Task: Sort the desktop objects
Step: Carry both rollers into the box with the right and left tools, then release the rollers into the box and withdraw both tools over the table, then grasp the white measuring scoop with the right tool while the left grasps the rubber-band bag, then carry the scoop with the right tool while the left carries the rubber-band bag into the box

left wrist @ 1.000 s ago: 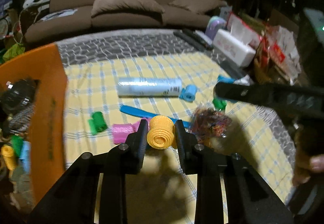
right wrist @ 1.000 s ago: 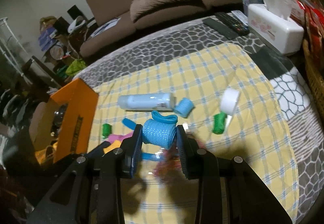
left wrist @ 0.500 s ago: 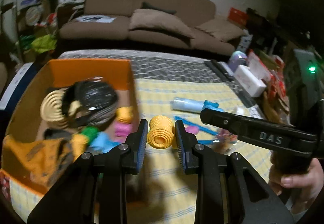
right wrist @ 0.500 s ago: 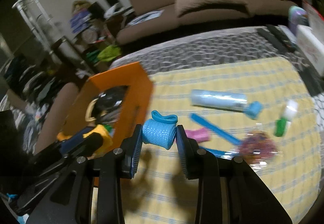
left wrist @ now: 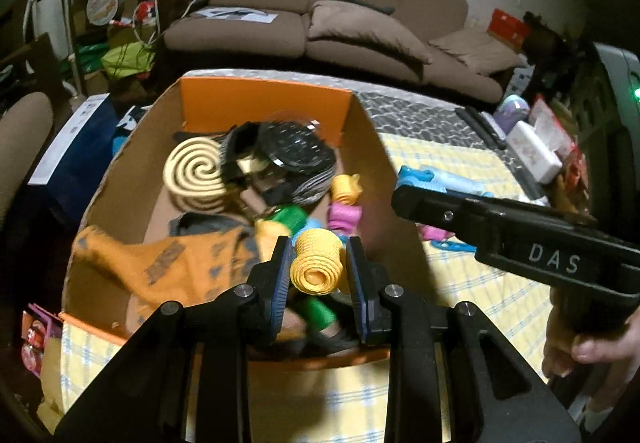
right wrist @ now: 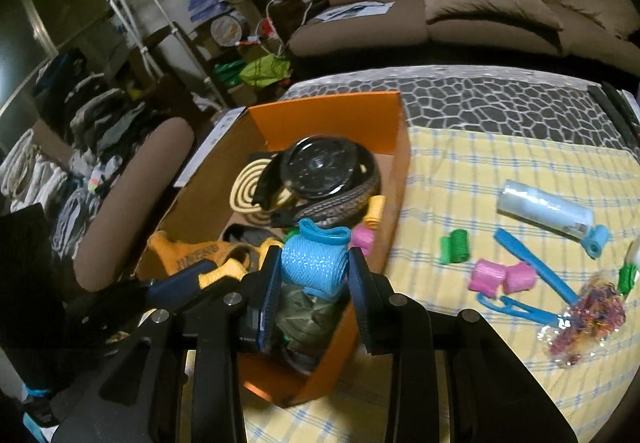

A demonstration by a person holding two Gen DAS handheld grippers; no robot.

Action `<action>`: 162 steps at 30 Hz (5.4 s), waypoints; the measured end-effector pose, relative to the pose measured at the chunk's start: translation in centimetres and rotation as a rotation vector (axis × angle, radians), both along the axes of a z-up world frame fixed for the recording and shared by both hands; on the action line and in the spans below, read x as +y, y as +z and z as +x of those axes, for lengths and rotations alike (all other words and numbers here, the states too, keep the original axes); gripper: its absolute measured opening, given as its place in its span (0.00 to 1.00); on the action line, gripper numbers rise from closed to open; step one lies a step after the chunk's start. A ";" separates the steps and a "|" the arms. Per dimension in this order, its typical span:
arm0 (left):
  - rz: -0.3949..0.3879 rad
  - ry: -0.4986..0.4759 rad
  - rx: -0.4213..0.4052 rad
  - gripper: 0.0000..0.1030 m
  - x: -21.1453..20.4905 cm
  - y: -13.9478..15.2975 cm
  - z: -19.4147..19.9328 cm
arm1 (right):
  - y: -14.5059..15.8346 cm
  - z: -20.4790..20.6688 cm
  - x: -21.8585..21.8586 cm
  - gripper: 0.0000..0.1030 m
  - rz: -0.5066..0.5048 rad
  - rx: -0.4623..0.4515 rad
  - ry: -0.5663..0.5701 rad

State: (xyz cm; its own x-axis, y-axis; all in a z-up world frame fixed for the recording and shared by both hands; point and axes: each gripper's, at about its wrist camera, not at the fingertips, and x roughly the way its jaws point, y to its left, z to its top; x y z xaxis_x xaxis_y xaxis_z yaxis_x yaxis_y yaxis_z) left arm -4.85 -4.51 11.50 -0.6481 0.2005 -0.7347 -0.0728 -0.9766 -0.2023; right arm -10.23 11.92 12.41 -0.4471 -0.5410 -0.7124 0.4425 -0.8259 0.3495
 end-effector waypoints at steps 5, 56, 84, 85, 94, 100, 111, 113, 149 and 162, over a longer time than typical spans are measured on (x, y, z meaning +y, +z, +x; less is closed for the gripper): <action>0.003 0.017 -0.008 0.24 -1.5 -0.4 0.1 | -0.5 0.3 -1.7 0.32 0.052 0.011 0.012; 0.125 -0.058 0.087 1.00 5.1 2.1 -1.3 | -0.4 -0.3 8.6 0.95 0.175 0.066 -0.214; -0.088 -0.400 0.020 1.00 28.1 -6.4 -2.6 | -3.7 -1.5 31.6 0.95 0.106 -0.096 -0.633; -0.101 -0.400 0.015 1.00 28.5 -6.9 -2.9 | -4.0 -1.6 31.9 0.95 0.105 -0.101 -0.639; -0.139 -0.371 -0.024 0.93 29.2 -9.3 -5.2 | -5.9 -2.4 32.7 0.95 0.104 -0.140 -0.651; -0.147 -0.374 -0.048 0.64 29.2 -10.1 -5.6 | -6.7 -3.2 32.6 0.95 0.108 -0.143 -0.653; -0.097 -0.366 -0.048 0.36 28.4 -9.8 -5.6 | -7.2 -5.3 31.3 0.78 0.094 -0.109 -0.637; -0.093 -0.363 -0.049 0.35 28.2 -9.7 -5.4 | -7.1 -5.7 31.1 0.76 0.087 -0.097 -0.645; 0.037 -0.191 0.077 0.32 14.3 1.2 -1.8 | -0.3 -6.1 21.9 0.23 0.048 0.009 -0.430; 0.012 -0.001 0.043 0.32 3.0 1.0 -1.4 | 3.0 -4.6 8.5 0.23 -0.044 0.030 -0.194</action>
